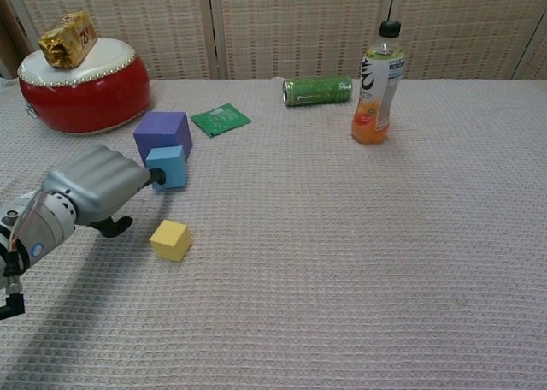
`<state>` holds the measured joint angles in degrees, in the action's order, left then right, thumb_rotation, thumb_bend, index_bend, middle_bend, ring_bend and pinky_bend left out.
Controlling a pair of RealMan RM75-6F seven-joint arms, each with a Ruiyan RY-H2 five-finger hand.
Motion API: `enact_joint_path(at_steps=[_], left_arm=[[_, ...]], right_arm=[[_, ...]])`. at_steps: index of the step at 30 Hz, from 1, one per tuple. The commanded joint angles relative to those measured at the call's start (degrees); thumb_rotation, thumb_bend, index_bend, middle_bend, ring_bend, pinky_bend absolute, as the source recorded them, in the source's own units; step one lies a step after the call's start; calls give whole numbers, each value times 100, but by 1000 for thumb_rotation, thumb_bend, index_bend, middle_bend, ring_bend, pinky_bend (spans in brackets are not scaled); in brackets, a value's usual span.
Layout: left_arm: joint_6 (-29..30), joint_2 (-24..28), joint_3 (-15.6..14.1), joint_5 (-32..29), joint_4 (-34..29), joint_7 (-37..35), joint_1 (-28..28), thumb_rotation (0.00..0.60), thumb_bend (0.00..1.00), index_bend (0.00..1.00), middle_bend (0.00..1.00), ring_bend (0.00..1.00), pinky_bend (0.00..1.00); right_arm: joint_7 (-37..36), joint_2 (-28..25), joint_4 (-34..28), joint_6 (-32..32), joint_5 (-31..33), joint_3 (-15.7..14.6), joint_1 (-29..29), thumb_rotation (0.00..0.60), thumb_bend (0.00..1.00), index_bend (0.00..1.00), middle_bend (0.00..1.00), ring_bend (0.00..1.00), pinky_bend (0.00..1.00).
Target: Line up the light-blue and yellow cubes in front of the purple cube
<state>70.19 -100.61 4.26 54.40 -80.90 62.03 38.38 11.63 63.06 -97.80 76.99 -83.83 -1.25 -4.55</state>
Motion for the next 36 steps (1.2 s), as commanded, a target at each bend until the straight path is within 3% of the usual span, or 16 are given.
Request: enact_joint_path(at_steps=[1, 13, 25, 36], left_arm=[[-39, 19, 19, -38, -5, -50, -11, 600, 412, 196, 1000, 1000, 1000], [-55, 97, -44, -26, -184, -125, -59, 600, 412, 257, 1000, 1000, 1000], [-130, 137, -117, 209, -297, -339, -74, 600, 410, 202, 1000, 1000, 1000], [-294, 79, 83, -60, -62, -349, 26, 600, 411, 87, 1000, 1000, 1000]], right_arm=[[6, 2, -2, 1, -1, -1, 0, 499, 0, 0, 0, 0, 0], [-28, -24, -21, 52, -42, -12, 23, 499, 0, 0, 0, 0, 0], [-29, -44, -31, 43, -16, -3, 22, 499, 0, 0, 0, 0, 0], [-57, -70, -41, 65, -29, -3, 32, 501, 0, 0, 0, 0, 0]])
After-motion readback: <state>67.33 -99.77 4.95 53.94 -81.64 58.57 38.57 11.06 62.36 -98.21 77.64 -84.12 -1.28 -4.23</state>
